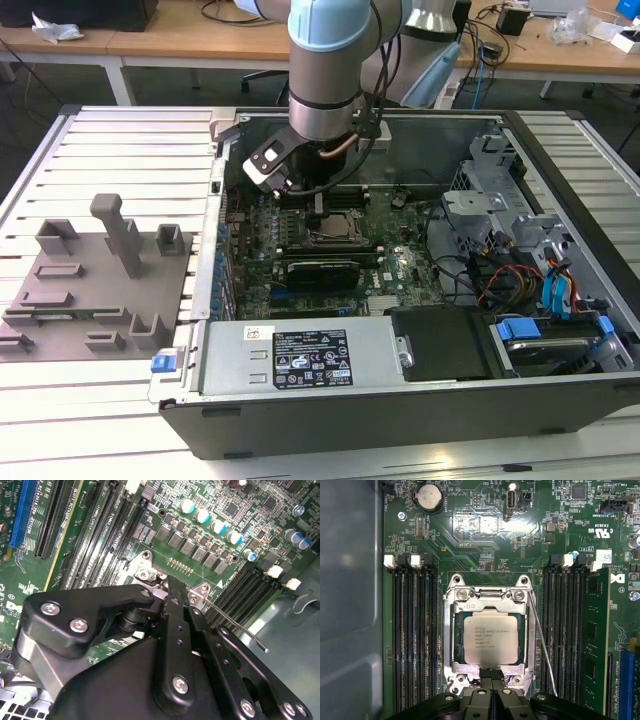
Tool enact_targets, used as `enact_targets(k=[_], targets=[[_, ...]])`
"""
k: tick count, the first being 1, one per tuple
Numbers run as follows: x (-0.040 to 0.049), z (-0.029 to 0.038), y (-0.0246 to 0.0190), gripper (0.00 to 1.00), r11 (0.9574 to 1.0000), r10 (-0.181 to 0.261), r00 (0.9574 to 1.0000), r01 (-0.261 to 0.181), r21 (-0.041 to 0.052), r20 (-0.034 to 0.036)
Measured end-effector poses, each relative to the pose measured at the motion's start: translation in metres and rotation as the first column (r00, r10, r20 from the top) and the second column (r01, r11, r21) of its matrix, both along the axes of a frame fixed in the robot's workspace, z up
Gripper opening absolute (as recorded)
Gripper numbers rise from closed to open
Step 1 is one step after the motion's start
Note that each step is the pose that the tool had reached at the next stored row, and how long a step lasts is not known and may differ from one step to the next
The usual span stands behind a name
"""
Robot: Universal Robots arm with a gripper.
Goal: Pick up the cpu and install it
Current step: 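Close the cpu cover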
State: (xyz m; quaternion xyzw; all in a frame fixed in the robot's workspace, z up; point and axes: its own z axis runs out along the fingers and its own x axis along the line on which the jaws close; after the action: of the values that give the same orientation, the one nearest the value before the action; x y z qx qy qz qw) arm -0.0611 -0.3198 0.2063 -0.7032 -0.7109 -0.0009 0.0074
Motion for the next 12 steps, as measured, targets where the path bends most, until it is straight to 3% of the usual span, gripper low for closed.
enact_targets(k=[6, 12], targets=[[0.0020, -0.0001, 0.0000, 0.11, 1.0000, 0.000, 1.0000, 0.000, 0.0000, -0.0001], [0.0161, 0.0000, 0.0000, 0.11, 1.0000, 0.000, 1.0000, 0.000, -0.0001, -0.0042]])
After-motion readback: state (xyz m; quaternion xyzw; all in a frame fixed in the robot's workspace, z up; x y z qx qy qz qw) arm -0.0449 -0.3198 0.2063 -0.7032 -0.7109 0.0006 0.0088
